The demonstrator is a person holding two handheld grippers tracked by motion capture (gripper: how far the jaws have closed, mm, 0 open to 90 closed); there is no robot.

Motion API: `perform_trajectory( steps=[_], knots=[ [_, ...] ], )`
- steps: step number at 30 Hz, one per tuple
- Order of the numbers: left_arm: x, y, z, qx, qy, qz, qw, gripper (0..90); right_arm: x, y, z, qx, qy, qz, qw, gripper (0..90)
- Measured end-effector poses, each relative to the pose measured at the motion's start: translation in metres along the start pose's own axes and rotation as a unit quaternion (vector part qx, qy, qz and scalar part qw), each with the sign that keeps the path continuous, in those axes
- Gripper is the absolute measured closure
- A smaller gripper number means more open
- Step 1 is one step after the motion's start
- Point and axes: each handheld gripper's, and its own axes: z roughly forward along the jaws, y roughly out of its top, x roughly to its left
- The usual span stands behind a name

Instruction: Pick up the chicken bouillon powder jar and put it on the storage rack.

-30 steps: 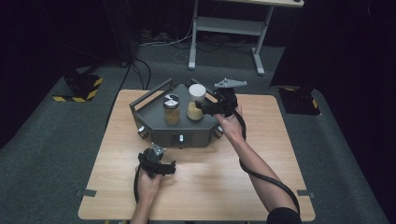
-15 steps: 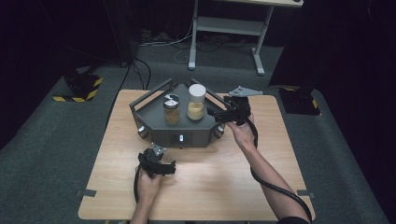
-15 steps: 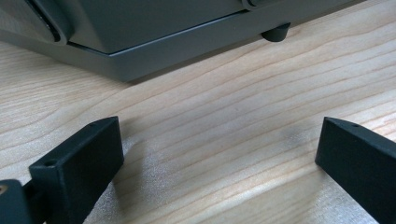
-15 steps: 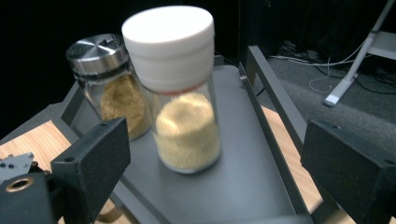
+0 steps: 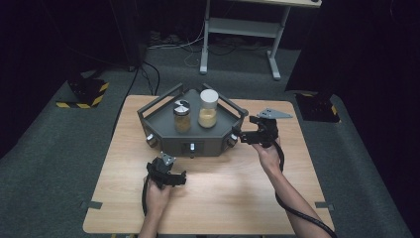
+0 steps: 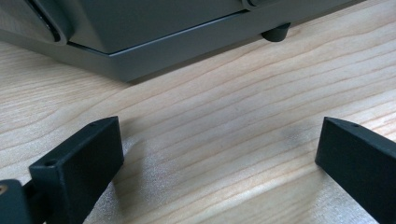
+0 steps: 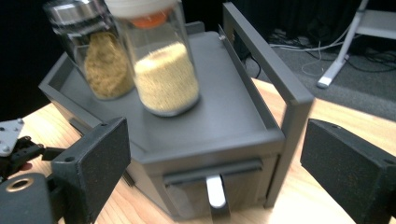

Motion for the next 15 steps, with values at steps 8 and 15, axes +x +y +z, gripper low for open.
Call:
perform_trajectory(
  steps=[8,15],
  knots=[
    [0.000,0.000,0.000,0.000,0.000,0.000,1.0000,0.8,-0.004,-0.021,-0.002,0.011,-0.023,0.006,0.9997,7.8],
    [0.000,0.000,0.000,0.000,0.000,0.000,1.0000,0.8,-0.010,-0.052,0.009,0.041,-0.063,0.020,0.9969,7.7]
  ],
)
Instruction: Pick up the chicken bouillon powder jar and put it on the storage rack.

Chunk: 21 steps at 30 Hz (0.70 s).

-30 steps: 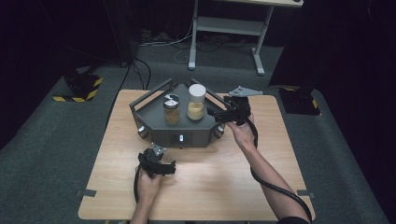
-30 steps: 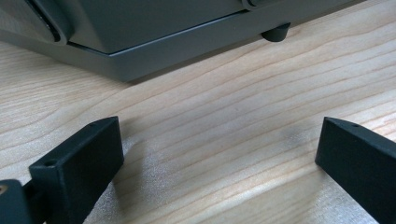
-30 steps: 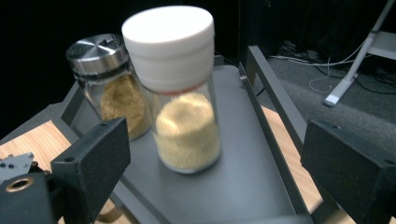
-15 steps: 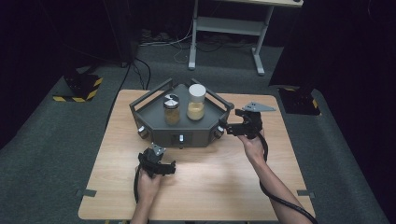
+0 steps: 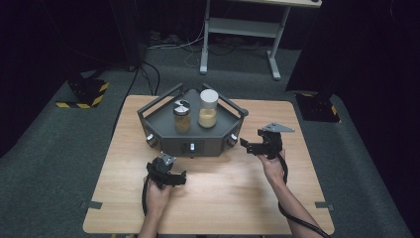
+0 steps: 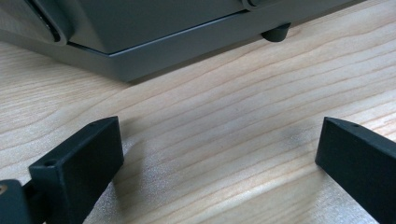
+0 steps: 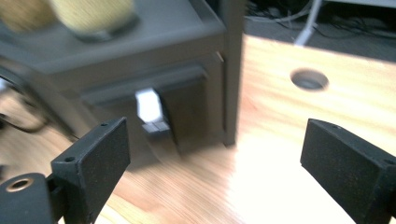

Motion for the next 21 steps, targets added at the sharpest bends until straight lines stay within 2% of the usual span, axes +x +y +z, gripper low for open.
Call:
perform_trajectory(
  steps=[4,8,16,21],
  knots=[
    [0.000,0.000,0.000,0.000,0.000,0.000,1.0000,0.8,0.001,-0.012,0.007,0.015,-0.018,0.003,0.9997,7.5],
    [0.000,0.000,0.000,0.000,0.000,0.000,1.0000,0.8,0.006,-0.023,0.015,0.036,-0.035,-0.008,0.9987,7.2],
    [0.000,0.000,0.000,0.000,0.000,0.000,1.0000,0.8,0.012,-0.044,0.025,0.058,-0.059,0.016,0.9965,6.0],
    [0.000,0.000,0.000,0.000,0.000,0.000,1.0000,0.8,0.013,-0.051,0.030,0.077,-0.062,0.023,0.9948,6.0]
  ],
)
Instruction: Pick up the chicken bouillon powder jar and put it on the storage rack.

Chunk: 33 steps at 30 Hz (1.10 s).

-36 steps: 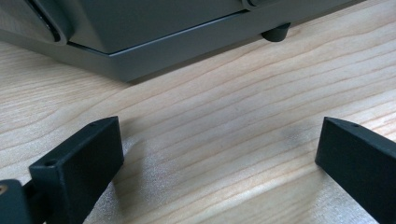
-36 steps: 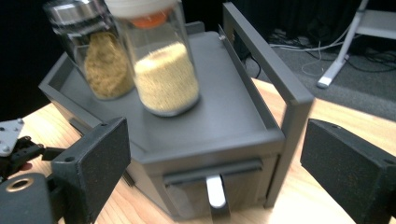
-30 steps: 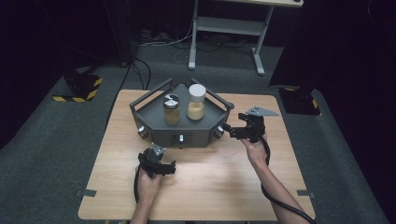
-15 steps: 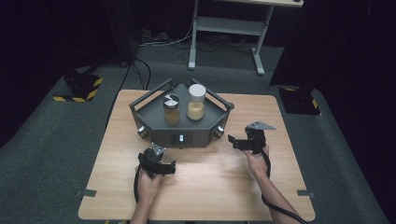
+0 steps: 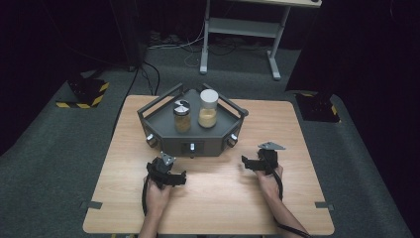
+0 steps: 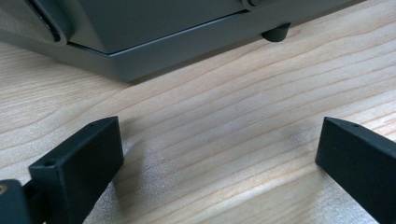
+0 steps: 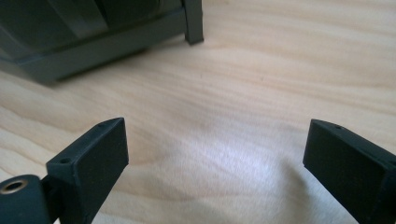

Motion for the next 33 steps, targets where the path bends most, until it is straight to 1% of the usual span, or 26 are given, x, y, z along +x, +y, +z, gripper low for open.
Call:
perform_trajectory(
  steps=[2,4,6,8,11,33],
  knots=[
    [0.000,0.000,0.000,0.000,0.000,0.000,1.0000,0.8,0.002,-0.002,-0.001,-0.004,-0.001,-0.005,1.0000,6.0],
    [0.000,0.000,0.000,0.000,0.000,0.000,1.0000,0.7,0.005,0.001,0.000,0.006,0.000,-0.014,0.9999,6.7],
    [0.000,0.000,0.000,0.000,0.000,0.000,1.0000,0.7,0.006,0.007,0.002,0.026,0.004,-0.024,0.9994,7.4],
    [0.000,0.000,0.000,0.000,0.000,0.000,1.0000,0.8,0.012,0.009,0.004,0.035,-0.003,-0.037,0.9987,7.2],
    [0.000,0.000,0.000,0.000,0.000,0.000,1.0000,0.8,0.013,0.009,0.004,0.035,-0.007,-0.034,0.9988,7.7],
    [0.000,0.001,0.001,0.001,0.001,0.000,1.0000,0.6,0.013,0.009,0.004,0.035,-0.009,-0.033,0.9988,7.6]
  ],
)
